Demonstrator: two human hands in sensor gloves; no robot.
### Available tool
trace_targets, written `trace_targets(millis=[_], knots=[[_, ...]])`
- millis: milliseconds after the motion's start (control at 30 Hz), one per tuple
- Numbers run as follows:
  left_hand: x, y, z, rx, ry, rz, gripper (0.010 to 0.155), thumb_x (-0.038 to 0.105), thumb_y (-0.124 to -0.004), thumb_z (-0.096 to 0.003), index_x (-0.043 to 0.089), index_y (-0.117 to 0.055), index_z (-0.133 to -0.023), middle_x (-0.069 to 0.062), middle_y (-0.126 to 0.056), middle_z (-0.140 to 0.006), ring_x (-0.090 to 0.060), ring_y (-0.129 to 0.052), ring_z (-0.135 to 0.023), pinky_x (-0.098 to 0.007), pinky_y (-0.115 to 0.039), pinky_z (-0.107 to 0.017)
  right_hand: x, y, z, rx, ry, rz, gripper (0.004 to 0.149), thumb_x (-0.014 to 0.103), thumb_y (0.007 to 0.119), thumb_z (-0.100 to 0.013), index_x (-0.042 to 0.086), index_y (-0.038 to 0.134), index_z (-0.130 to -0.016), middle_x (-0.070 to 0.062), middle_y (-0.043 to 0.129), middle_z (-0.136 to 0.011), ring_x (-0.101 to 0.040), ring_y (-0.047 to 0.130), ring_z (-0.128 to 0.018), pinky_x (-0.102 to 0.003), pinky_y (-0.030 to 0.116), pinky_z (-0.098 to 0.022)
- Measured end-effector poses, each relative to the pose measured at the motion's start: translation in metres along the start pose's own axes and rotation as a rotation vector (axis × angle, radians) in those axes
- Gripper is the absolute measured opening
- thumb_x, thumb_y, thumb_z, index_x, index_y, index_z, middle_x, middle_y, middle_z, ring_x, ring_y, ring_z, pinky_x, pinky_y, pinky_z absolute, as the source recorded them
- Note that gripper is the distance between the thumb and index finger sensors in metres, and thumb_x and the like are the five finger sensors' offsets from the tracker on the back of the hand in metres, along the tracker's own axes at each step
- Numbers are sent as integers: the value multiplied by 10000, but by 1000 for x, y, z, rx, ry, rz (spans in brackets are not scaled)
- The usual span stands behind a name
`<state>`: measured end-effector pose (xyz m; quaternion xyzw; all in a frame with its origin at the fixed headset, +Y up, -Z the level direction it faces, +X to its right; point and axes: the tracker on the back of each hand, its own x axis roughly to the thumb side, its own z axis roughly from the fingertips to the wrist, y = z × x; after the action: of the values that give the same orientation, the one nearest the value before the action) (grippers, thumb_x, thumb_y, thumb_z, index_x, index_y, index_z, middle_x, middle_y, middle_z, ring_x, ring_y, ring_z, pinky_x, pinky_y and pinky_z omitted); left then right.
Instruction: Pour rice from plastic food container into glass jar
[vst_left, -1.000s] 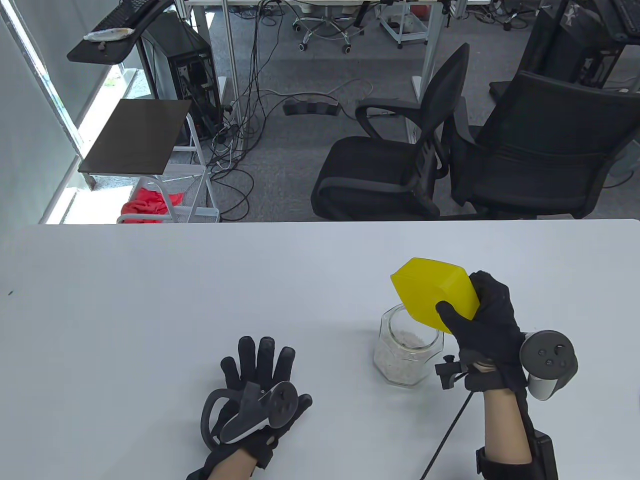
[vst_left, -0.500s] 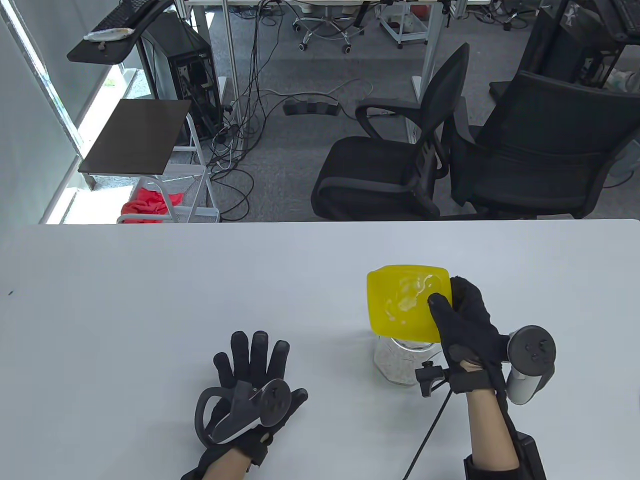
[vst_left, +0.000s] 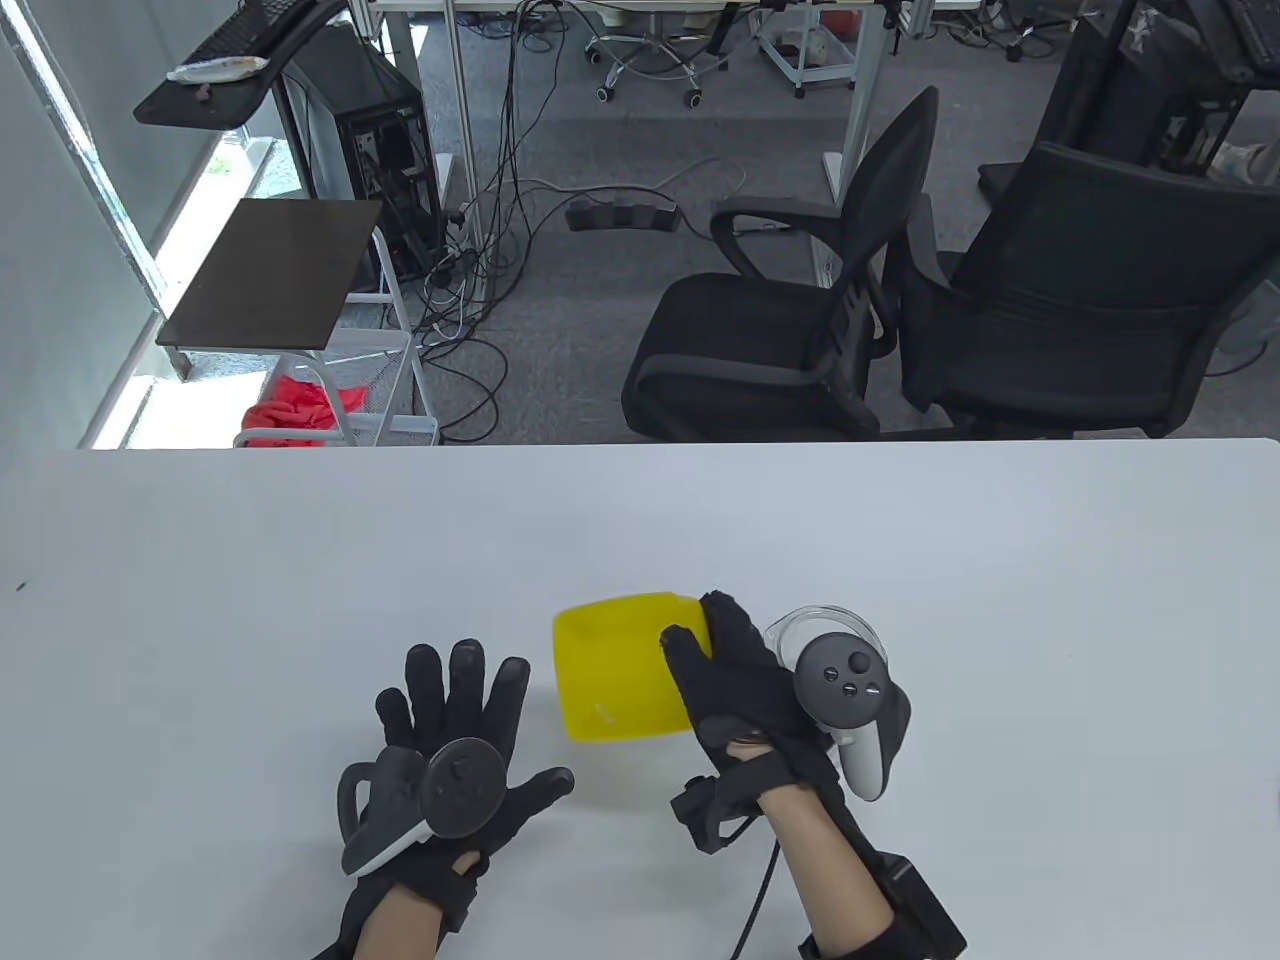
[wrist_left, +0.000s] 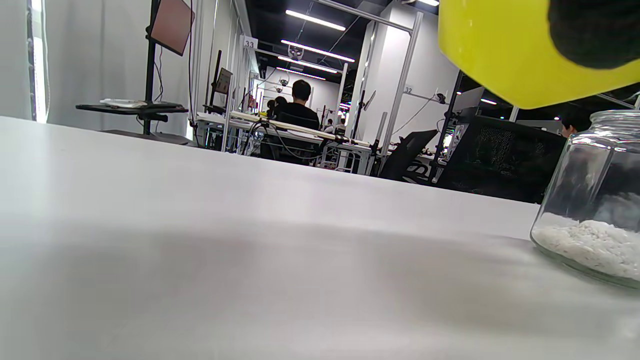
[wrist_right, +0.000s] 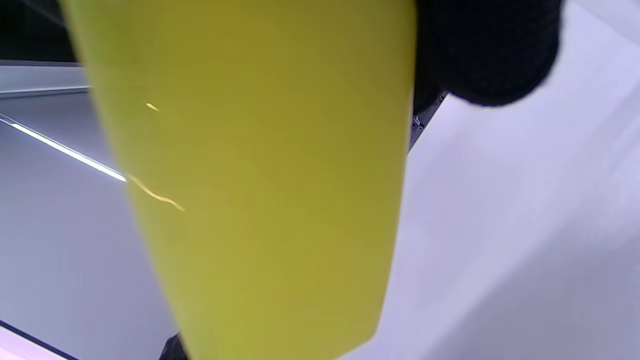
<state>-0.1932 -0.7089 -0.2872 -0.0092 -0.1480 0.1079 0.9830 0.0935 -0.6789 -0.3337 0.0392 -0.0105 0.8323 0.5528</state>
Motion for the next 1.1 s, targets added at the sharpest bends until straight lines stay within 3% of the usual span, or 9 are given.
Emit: trace_targets(millis=[167,400,733,1100], knots=[[-3,0,0,-20,21,-30,1071,816,-686,-463,309,-80,-1187,-138,72,-1148,-540,145,-994,-760,-114,-668,-21,22,-12,41,105,76,794,590,665,-509,49,432,-1042,-268,600,-923,-395,845,-593,-496,798,-317],[-4,-1,-1,-21,22,-36,1066,816,-678,-466,308,-83,-1189,-140,69,-1149,-544,139,-995,-760,-116,-669,-53,46,-21,88,248,18,791,576,643,-512,37,406,-1040,-284,570,-928,-404,839,-606,-501,801,-327],[-2,-2,-1,-32,23,-41,1052,817,-661,-474,304,-86,-1190,-141,66,-1149,-544,134,-996,-759,-121,-670,-54,69,-25,120,299,73,758,517,604,-519,40,354,-1052,-310,482,-986,-432,827,-643,-511,800,-350],[0,-2,-2,-40,22,-44,1048,817,-655,-476,303,-87,-1191,-143,63,-1150,-546,132,-996,-758,-123,-670,-71,79,-28,111,362,131,724,483,596,-516,41,382,-1048,-322,510,-982,-465,849,-660,-505,813,-359]])
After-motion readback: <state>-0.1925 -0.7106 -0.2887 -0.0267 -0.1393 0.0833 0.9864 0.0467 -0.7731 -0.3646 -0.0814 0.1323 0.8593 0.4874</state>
